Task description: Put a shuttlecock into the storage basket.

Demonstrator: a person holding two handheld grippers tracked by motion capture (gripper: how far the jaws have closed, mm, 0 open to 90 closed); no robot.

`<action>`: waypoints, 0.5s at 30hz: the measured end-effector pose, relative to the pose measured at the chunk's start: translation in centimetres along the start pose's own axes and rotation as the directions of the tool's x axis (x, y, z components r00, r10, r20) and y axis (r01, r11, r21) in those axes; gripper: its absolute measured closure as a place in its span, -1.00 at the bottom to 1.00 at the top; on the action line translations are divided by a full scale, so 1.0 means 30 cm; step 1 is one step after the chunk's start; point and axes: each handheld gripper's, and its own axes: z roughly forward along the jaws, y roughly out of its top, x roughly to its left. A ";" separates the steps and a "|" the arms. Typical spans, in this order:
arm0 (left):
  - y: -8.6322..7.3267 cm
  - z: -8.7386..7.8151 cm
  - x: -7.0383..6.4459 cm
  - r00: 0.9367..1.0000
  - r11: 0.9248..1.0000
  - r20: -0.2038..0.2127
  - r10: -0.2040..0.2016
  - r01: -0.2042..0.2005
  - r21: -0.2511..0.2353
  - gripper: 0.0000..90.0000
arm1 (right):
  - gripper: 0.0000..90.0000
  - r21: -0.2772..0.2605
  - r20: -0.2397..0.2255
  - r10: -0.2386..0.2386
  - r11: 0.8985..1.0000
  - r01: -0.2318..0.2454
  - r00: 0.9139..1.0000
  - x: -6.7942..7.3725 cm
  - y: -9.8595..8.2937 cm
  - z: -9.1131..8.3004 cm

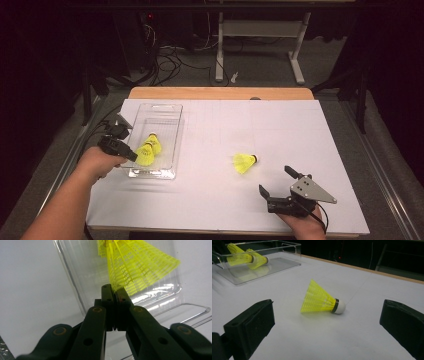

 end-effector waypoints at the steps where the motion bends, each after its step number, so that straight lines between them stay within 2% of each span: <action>1: -0.001 0.000 0.000 1.000 1.000 -0.001 0.000 0.000 0.001 0.93 | -1.00 0.000 0.000 0.001 1.000 -0.001 1.000 0.000 0.000 0.000; 5: -0.001 0.000 -0.006 1.000 1.000 0.010 0.008 -0.008 0.009 0.77 | -1.00 0.000 0.000 0.000 1.000 0.000 1.000 0.001 0.000 0.000; 15: -0.002 -0.003 -0.023 0.999 0.999 0.020 0.027 -0.028 0.040 0.54 | -1.00 -0.002 -0.001 0.000 1.000 0.000 1.000 0.003 0.001 0.001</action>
